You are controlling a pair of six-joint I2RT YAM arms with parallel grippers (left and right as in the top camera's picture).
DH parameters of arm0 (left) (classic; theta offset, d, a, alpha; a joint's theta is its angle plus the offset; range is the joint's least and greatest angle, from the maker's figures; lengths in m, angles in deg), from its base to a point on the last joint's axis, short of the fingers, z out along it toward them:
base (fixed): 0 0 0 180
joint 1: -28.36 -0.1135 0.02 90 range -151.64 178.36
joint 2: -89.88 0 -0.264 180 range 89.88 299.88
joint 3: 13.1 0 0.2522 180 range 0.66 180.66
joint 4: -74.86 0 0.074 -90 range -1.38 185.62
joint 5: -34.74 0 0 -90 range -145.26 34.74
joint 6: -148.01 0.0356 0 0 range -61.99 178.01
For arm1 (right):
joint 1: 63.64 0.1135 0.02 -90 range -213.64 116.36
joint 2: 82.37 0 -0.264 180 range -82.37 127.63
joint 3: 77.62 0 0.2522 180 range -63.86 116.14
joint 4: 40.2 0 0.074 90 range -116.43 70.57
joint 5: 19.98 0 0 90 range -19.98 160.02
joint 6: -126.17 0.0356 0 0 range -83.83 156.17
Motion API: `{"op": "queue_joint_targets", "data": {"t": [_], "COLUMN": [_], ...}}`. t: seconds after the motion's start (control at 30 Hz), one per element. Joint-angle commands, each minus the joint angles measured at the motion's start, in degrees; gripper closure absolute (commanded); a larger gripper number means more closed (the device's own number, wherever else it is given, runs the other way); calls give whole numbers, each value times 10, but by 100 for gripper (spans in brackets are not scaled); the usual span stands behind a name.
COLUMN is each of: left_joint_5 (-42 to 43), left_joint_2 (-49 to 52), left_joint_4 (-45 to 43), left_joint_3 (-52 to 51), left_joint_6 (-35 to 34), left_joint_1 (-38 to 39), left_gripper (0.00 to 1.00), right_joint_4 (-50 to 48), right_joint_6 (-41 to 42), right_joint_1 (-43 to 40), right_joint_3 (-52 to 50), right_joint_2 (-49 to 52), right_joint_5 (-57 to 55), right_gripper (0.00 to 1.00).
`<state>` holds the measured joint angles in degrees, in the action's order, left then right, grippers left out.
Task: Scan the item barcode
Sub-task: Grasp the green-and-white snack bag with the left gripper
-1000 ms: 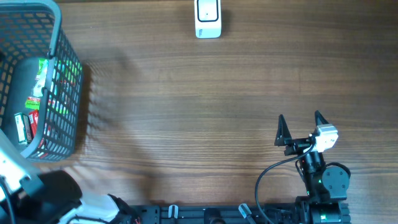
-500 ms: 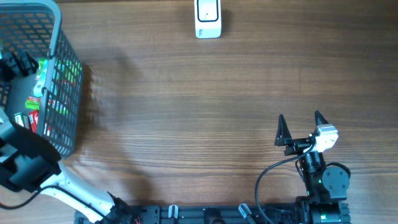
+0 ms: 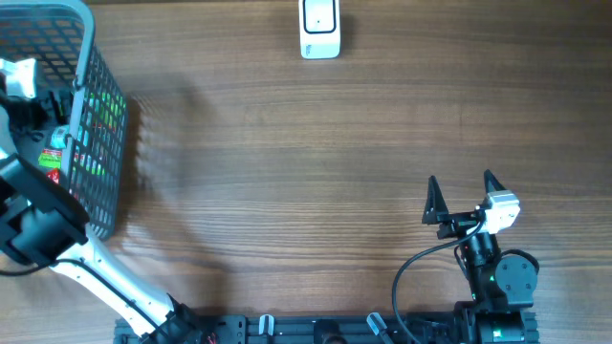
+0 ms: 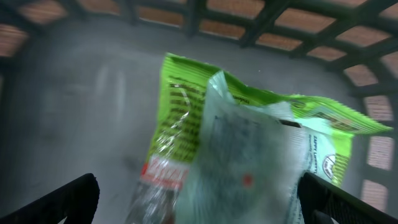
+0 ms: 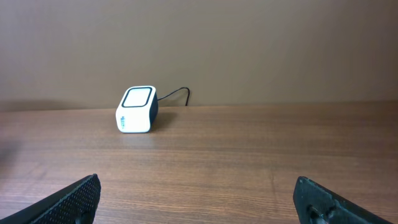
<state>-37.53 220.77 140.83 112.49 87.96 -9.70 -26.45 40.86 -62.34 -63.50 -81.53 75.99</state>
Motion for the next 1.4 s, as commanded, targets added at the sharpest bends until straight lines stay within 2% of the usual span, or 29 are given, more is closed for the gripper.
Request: {"op": "queue_joint_targets", "data": {"t": [0.0,0.17,0.27,0.33,0.7,0.93,1.1,1.37], "left_joint_5": [9,9,9,9,9,67,67,64], "left_joint_2": [39,70,70,60,0,-6,-7,-4], "left_joint_4": [-2,10,14,13,6,15,24,29], "left_joint_3": [6,6,6,7,19,42,70,40], "left_joint_6": [18,12,11,11,11,11,12,47], "left_joint_1": [5,5,5,5,4,0,-1,-1], "left_gripper": [0,0,4,0,0,0,0,0], "right_joint_4": [-3,-3,-3,-3,-3,-3,-3,-3], "right_joint_6": [-2,-2,-2,-2,-2,-2,-2,-2], "right_joint_1": [-2,-2,-2,-2,-2,-2,-2,-2], "right_joint_3": [-1,-1,-1,-1,-1,-1,-1,-1], "right_joint_2": [0,0,0,0,0,0,0,0], "right_joint_5": [1,1,1,1,1,1,1,1], "right_gripper": [0,0,0,0,0,0,0,0]}}
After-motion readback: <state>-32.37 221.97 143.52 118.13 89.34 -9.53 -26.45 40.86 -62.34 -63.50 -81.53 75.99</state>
